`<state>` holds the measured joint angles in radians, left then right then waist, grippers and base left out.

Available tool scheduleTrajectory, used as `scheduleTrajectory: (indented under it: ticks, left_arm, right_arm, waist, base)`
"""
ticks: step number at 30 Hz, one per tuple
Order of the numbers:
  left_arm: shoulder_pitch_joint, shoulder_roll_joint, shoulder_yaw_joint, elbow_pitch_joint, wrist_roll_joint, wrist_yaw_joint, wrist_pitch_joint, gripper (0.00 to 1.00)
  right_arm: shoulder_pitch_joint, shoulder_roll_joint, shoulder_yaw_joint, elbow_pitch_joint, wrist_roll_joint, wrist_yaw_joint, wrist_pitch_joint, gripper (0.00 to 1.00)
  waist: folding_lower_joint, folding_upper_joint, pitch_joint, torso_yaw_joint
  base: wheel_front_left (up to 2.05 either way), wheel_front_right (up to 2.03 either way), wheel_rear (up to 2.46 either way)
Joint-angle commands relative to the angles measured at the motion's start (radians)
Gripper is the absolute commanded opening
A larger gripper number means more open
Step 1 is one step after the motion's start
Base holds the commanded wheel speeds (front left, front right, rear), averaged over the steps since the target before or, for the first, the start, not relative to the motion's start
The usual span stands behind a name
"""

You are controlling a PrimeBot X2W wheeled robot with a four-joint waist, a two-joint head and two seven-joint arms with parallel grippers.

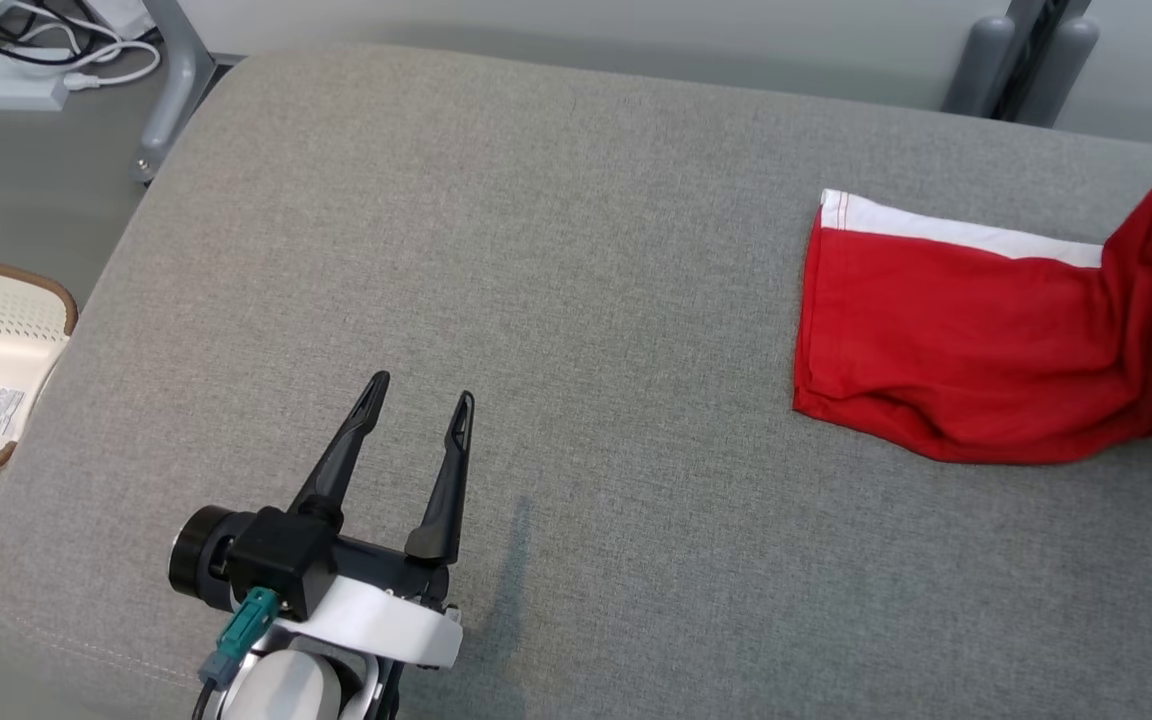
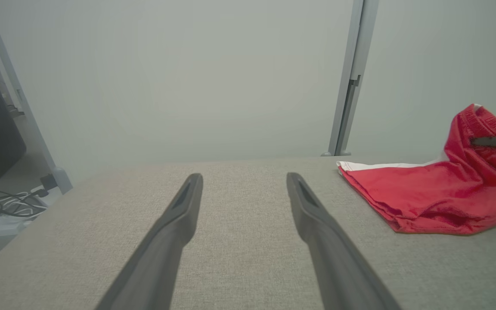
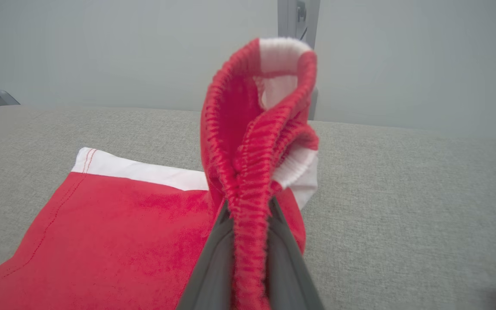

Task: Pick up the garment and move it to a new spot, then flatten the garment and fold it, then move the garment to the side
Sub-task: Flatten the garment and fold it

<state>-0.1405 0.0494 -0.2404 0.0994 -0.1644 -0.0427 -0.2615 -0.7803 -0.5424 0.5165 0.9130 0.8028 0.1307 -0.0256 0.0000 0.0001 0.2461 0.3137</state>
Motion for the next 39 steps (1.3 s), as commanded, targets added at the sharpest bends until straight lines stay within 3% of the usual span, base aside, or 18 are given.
scheduleTrajectory:
  ticks: [1, 16, 27, 39]
  left_arm:
    - [0.004, 0.003, -0.002, 0.004, -0.003, 0.008, -0.003, 1.00]
    - [0.047, 0.003, 0.003, 0.019, -0.010, -0.006, -0.003, 1.00]
    - [0.060, 0.003, -0.003, 0.014, -0.026, -0.001, -0.003, 1.00]
    - [0.024, 0.003, -0.028, 0.014, -0.056, 0.015, -0.003, 1.00]
  right_arm:
    - [-0.015, 0.004, 0.013, -0.015, 0.014, 0.000, 0.007, 0.00]
    - [-0.027, 0.122, 0.075, -0.055, 0.153, 0.000, 0.035, 0.00]
    - [-0.026, 0.229, 0.088, 0.038, 0.211, 0.000, 0.040, 0.00]
    - [-0.075, 0.274, 0.073, 0.160, 0.247, 0.000, 0.026, 0.00]
  waist:
    - [0.0000, -0.0001, -0.024, -0.001]
    - [0.0000, -0.0001, -0.091, 0.054]
    - [0.0000, -0.0001, -0.085, 0.087]
    - [0.0000, -0.0001, -0.029, 0.136]
  base:
    - [0.00, 0.00, 0.00]
    - [0.00, 0.00, 0.00]
    - [0.00, 0.00, 0.00]
    - [0.00, 0.00, 0.00]
